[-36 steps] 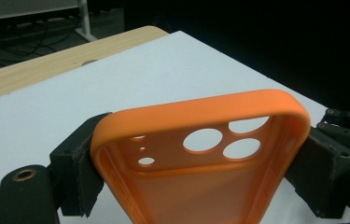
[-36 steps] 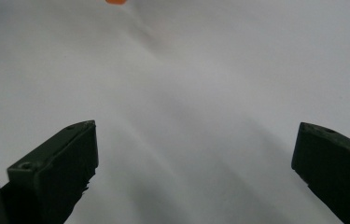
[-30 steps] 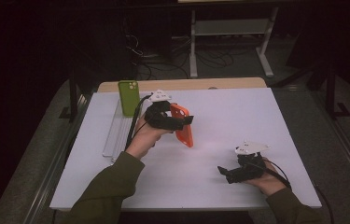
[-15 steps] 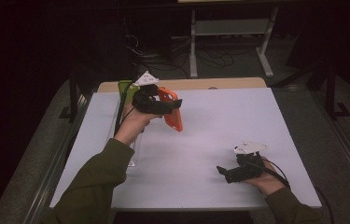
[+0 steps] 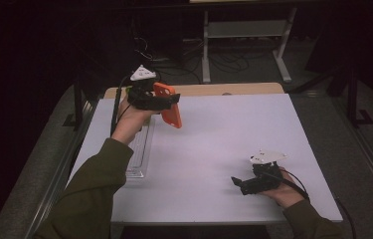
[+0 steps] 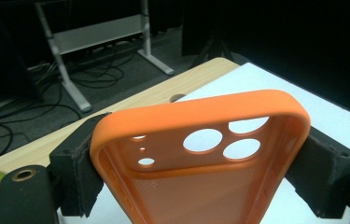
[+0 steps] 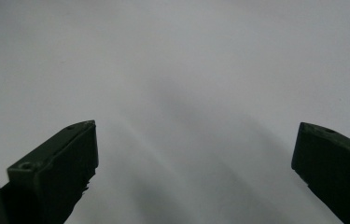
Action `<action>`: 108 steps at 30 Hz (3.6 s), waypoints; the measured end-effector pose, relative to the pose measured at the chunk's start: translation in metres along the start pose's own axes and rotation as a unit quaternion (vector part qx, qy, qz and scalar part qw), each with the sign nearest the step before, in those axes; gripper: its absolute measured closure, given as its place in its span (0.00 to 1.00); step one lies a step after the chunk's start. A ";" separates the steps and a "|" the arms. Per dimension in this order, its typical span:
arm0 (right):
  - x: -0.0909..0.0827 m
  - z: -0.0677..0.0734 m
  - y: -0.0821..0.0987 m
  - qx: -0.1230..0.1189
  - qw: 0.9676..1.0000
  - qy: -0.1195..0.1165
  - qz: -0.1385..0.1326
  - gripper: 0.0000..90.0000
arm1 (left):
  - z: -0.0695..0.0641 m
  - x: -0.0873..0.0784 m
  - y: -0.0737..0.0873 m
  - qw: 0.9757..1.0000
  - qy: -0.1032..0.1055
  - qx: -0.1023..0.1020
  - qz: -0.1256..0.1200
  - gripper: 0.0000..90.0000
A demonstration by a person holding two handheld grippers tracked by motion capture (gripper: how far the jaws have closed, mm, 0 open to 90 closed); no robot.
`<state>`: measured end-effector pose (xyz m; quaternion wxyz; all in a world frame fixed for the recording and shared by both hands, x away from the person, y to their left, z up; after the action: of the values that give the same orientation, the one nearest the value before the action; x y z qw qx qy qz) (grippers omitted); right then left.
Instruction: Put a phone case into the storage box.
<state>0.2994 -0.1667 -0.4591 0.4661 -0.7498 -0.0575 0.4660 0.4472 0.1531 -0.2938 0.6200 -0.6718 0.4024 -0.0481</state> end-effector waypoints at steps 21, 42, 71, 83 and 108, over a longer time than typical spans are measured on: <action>0.000 -0.001 0.000 0.002 1.000 0.002 0.001 0.00 | 0.057 -0.020 -0.012 0.993 -0.110 -0.035 -0.022 0.17; -0.001 -0.003 0.001 -0.006 1.000 0.006 -0.002 0.00 | 0.090 -0.006 0.001 0.968 -0.238 -0.074 -0.010 0.17; -0.002 -0.003 0.001 -0.003 1.000 0.009 -0.008 0.00 | 0.116 0.034 0.041 0.956 -0.273 -0.090 0.060 0.16; -0.004 -0.004 0.002 -0.006 1.000 0.009 -0.004 0.00 | 0.119 0.041 0.044 0.956 -0.274 -0.083 0.059 0.14; -0.003 -0.003 0.001 -0.003 1.000 0.009 -0.005 0.00 | 0.127 0.028 0.033 0.961 -0.262 -0.081 0.042 0.02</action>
<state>0.2992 -0.1711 -0.4574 0.4671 -0.7547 -0.0585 0.4569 0.5221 0.2403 -0.3640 0.6488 -0.6914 0.2563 0.1880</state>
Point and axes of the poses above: each handheld gripper's, and its own axes: x roughly forward along the jaws, y roughly out of its underside, z roughly to its left, the point moved 3 cm from there along x, roughly forward along the jaws, and after that the axes turned 13 degrees about -x, right-handed, at the moved point
